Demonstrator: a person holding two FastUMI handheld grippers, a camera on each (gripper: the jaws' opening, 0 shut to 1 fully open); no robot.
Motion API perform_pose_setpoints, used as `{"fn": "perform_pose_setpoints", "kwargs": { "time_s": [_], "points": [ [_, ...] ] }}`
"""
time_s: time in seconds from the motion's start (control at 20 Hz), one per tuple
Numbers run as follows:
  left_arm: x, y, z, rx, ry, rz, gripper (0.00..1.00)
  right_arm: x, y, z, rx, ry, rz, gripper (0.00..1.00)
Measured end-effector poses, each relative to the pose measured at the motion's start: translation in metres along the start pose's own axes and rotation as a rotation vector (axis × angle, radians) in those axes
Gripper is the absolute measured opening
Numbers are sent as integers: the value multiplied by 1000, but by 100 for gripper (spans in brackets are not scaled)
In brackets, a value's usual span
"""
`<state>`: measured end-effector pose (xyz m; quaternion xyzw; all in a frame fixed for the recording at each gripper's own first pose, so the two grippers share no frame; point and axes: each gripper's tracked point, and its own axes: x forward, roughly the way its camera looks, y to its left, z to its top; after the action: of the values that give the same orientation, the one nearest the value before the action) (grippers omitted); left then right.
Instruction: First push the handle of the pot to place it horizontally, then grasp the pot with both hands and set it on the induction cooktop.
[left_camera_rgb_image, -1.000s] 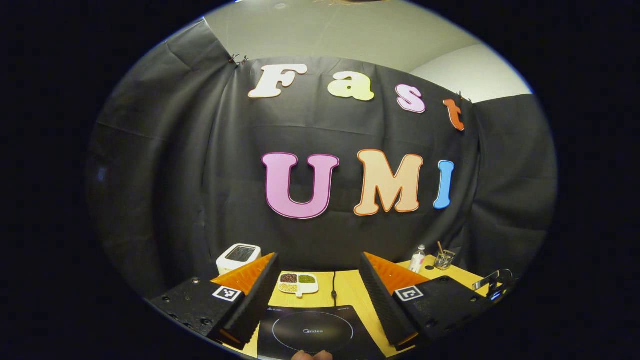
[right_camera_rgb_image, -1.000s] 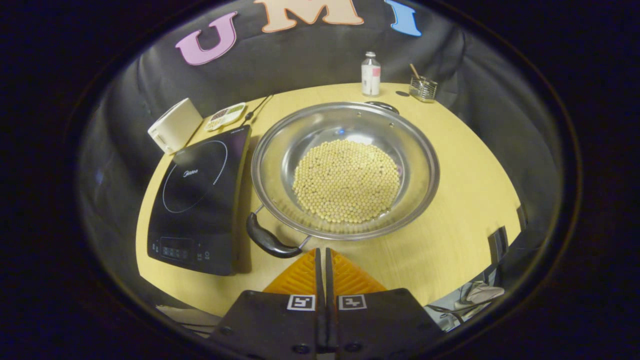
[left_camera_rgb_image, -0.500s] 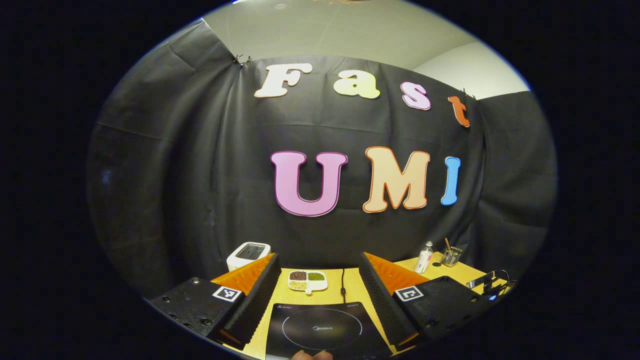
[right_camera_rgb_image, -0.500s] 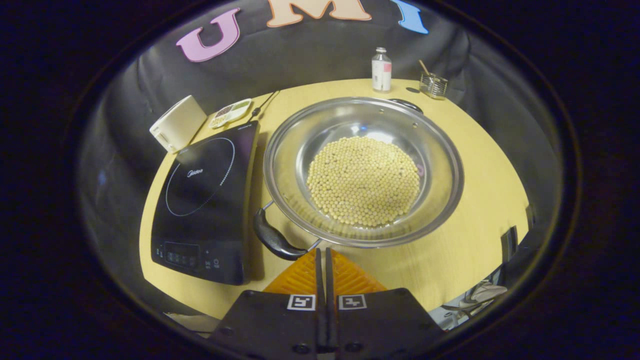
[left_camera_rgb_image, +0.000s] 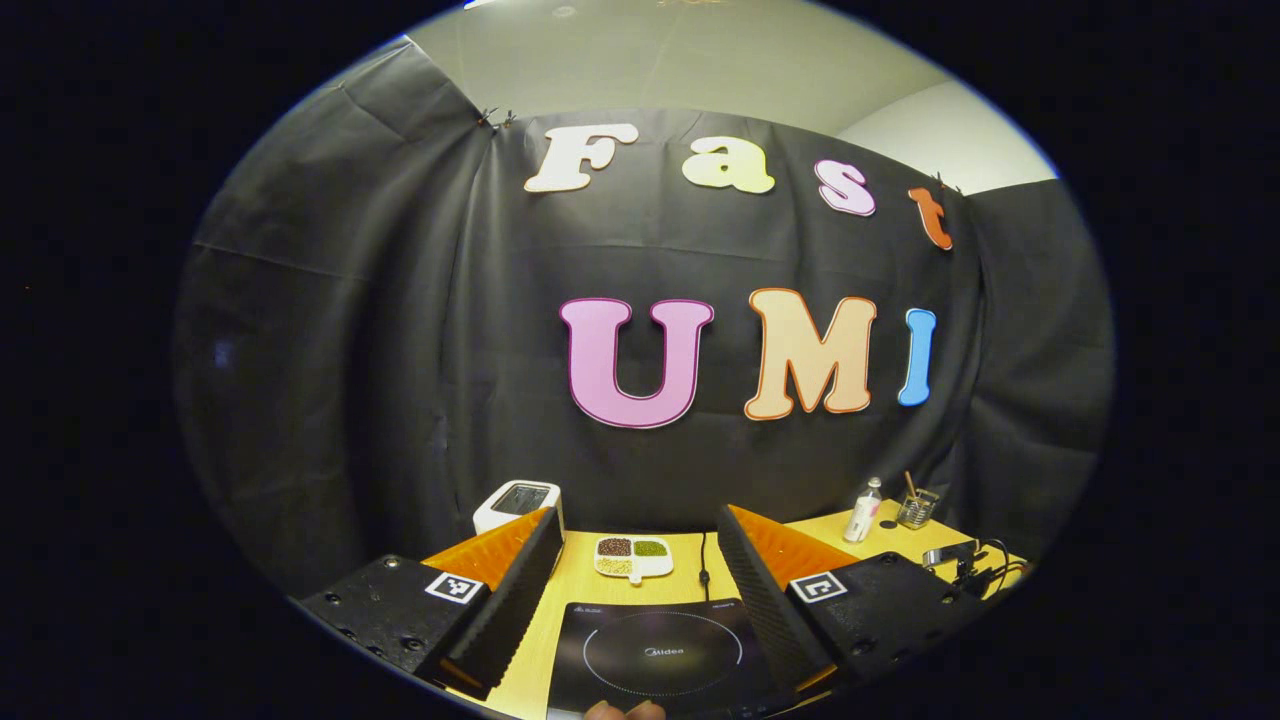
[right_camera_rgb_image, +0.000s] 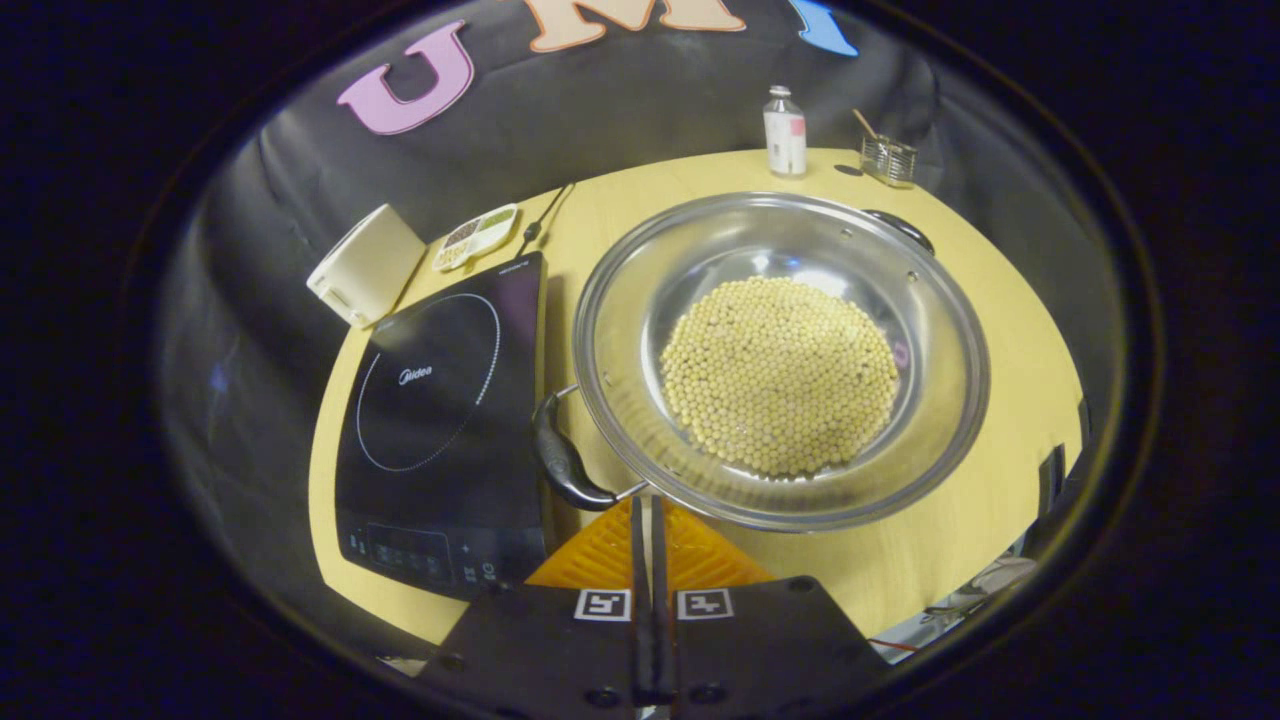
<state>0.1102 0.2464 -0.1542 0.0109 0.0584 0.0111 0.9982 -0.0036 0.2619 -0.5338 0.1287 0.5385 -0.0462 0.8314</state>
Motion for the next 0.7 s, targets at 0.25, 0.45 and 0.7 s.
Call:
{"fn": "perform_pose_setpoints", "kwargs": {
  "time_s": [0.25, 0.45, 0.7],
  "points": [
    [0, 9, -4, 1, 15, 16, 95, 11, 17, 7, 58, 5, 31, 2],
    [-2, 14, -6, 6, 18, 26, 95, 16, 27, 13, 115, 14, 49, 2],
    [-4, 18, -4, 8, 17, 43, 95, 14, 39, 22, 166, 17, 97, 0]
  ]
}}
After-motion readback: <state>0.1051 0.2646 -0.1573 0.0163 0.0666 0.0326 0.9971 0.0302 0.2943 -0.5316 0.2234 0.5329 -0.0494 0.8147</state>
